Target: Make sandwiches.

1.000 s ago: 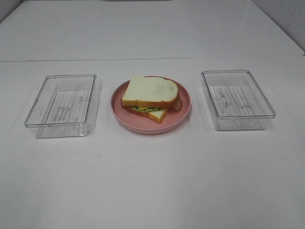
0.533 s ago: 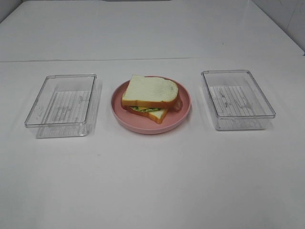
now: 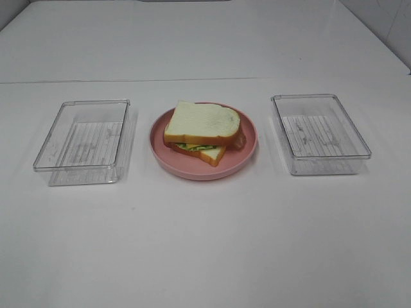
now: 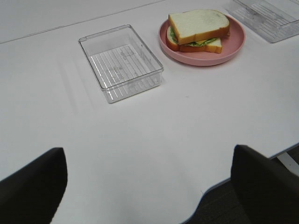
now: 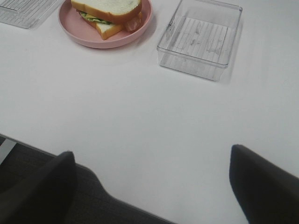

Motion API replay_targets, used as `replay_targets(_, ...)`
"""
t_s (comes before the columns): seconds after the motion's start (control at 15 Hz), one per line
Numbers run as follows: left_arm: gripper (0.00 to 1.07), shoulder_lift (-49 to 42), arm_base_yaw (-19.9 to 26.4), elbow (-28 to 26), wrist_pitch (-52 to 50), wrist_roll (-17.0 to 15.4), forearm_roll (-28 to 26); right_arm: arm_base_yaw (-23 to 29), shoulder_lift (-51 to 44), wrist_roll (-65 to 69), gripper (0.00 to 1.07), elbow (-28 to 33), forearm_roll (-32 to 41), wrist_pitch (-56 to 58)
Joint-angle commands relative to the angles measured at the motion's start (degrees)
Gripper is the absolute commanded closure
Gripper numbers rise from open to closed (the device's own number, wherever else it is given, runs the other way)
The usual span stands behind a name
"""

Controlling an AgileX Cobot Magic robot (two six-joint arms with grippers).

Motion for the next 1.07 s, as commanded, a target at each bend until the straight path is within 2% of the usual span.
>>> replay_targets(0.07,0.17,-1.1,-0.1,0.1,-0.5,-0.3,-0.2,0.1,-0.3,-0.5,0.24,0.1,-0.1,-0.5)
replay_targets(0.27,0.17,-1.1,-0.1,0.1,-0.5,-0.3,-0.2,0.1,-0.3,-0.5,0.24,0.1,-0.1,-0.5)
replay_targets(0.33,0.17,-1.1,4.4,0.1,-0.5,-0.3,-0.2,0.0,-0.5,-0.5,0.24,0.1,0.0,-0.5)
replay_targets(0.47,0.17,-1.1,8.3,0.1,-0.5,-0.3,-0.2,-0.1,-0.5,-0.5,0.24,0.1,0.1,-0.5)
replay_targets(0.6,0.17,-1.1,13.1,0.1,-0.5,-0.3,-0.2,-3.7,-0.5,-0.5,0.24,0.1,0.2,-0.5)
replay_targets(0.73,0.17,-1.3,15.4,0.1,-0.5,-0.3,-0.2,-10.3,-0.5,-0.5,0.24,0.1,0.2,-0.5)
replay_targets(0.93,0.17,-1.3,15.4,0.1,-0.5,-0.3,-0.2,-16.8,-0.7,-0.5,0.24,0.1,0.2,-0.5)
replay_targets(1.07,0.17,-1.3,15.4,0.1,-0.5,-0.3,-0.2,-16.6,-2.3,-0.5,0.24,0.1,0.3,-0.5)
